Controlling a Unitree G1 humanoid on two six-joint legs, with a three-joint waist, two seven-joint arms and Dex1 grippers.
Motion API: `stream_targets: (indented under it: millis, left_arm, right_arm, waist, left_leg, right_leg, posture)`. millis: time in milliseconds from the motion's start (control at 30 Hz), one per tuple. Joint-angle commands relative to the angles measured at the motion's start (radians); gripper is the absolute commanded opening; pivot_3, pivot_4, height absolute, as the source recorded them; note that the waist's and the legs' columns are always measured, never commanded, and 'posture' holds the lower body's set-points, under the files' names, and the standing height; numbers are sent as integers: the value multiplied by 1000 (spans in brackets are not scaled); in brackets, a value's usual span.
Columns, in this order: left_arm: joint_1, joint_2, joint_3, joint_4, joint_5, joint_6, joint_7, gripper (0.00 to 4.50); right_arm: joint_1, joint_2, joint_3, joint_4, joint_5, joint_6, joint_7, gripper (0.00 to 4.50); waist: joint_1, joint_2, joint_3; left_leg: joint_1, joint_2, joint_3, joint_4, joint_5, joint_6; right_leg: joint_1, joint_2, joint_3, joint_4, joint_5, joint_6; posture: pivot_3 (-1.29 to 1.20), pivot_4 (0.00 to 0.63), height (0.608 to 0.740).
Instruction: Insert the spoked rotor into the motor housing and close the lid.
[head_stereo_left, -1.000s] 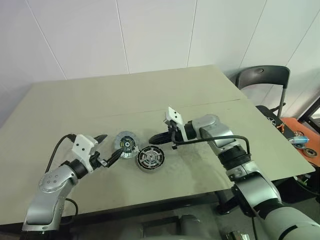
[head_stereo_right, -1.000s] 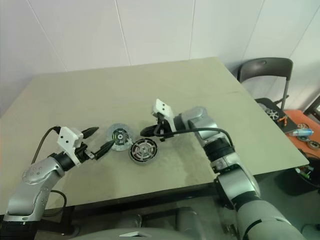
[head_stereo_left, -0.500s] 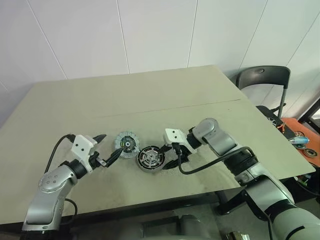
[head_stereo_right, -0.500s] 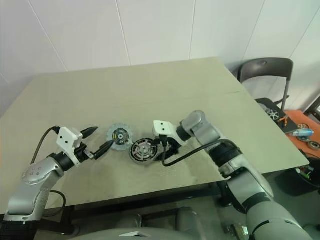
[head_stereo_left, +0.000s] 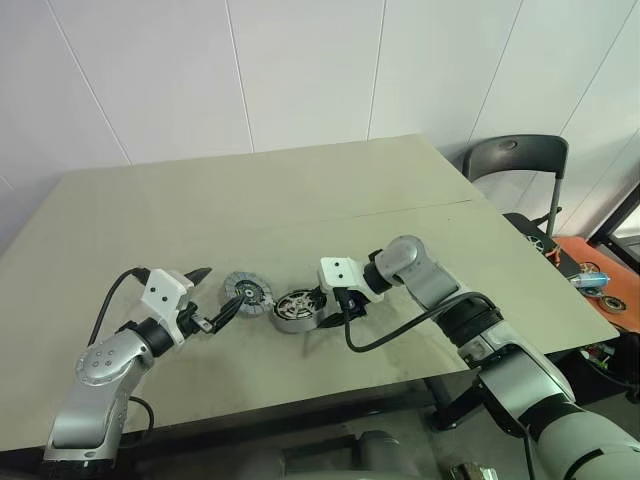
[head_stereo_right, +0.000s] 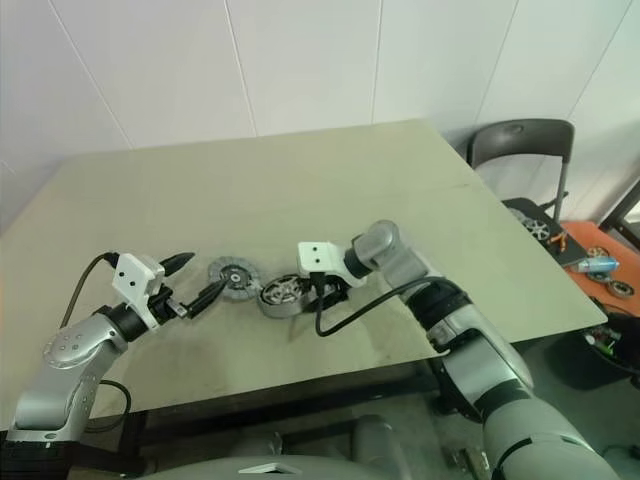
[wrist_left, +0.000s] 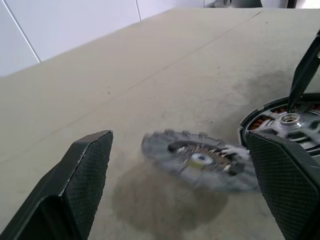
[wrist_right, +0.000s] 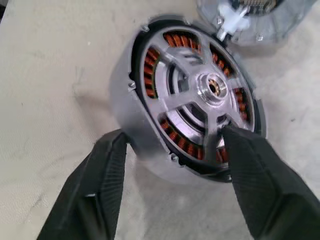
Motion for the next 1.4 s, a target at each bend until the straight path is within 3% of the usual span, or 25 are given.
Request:
stream_targets:
  millis: [33,200,300,433,700,833,1233,1400]
  left_arm:
    - [-14,12,17,-2,7,-27,-4,4500]
    - [-20,9,11,7,10,-34,-7,4500]
    - [-20,9,12,9,11,-37,-8,4500]
    - [-20,9,9,13,11,-41,-8,4500]
    - [-16,6,9,10,12,-42,-5,4500]
    - [-15,3,7,4,12,-40,-2,4500]
    - [-22,4,1,-3,11,-26,-1,4500]
    - [-32,-1,-11,-11,10,-18,1,4500]
  right_arm:
    - [5,17,7,42,-30,19,-31,2635]
    - [7,20,0,26,-13,29,-1,2635]
    - [-2,44,-15,50,-26,42,-57,2635]
    - [5,49,-12,30,-15,29,-24,2635]
    - [-34,153,-40,97,-29,-10,-160,2635]
    - [-69,224,-89,151,-16,23,-257,2635]
    - [-61,206,-105,126,12,76,-218,2635]
    - [-49,199,-130,47,78,166,-160,4242]
  waist:
    - [0,0,0]
    - [0,2,0]
    - [1,1,0]
    - [2,1,0]
    - [-4,1,0]
    - [-14,5,2]
    - [6,5,2]
    - [7,5,2]
  left_leg:
    - [-2,0,-1,0,0,0]
    - [-2,1,-6,-1,0,0]
    - [-2,1,-7,-1,0,0]
    - [0,1,-7,-4,0,0]
    - [0,4,-10,-6,0,0]
    - [-3,15,-9,-5,0,0]
    - [-2,14,-10,-8,2,3]
    - [-3,14,-10,-12,2,3]
  right_leg:
    - [-3,0,-1,-1,0,0]
    - [-3,-1,-9,-12,0,0]
    - [-3,-2,-11,-12,1,0]
    - [-4,-2,-11,-10,9,-9]
    - [-6,0,-17,-6,12,-14]
    - [-10,1,-33,-16,12,-14]
    - [-12,0,-33,-11,18,-23]
    - [-15,0,-32,-11,19,-23]
  posture:
    - [0,0,740]
    - [0,0,740]
    - [0,0,740]
    - [0,0,740]
    - [0,0,740]
    - [0,0,740]
    - [0,0,740]
    - [0,0,740]
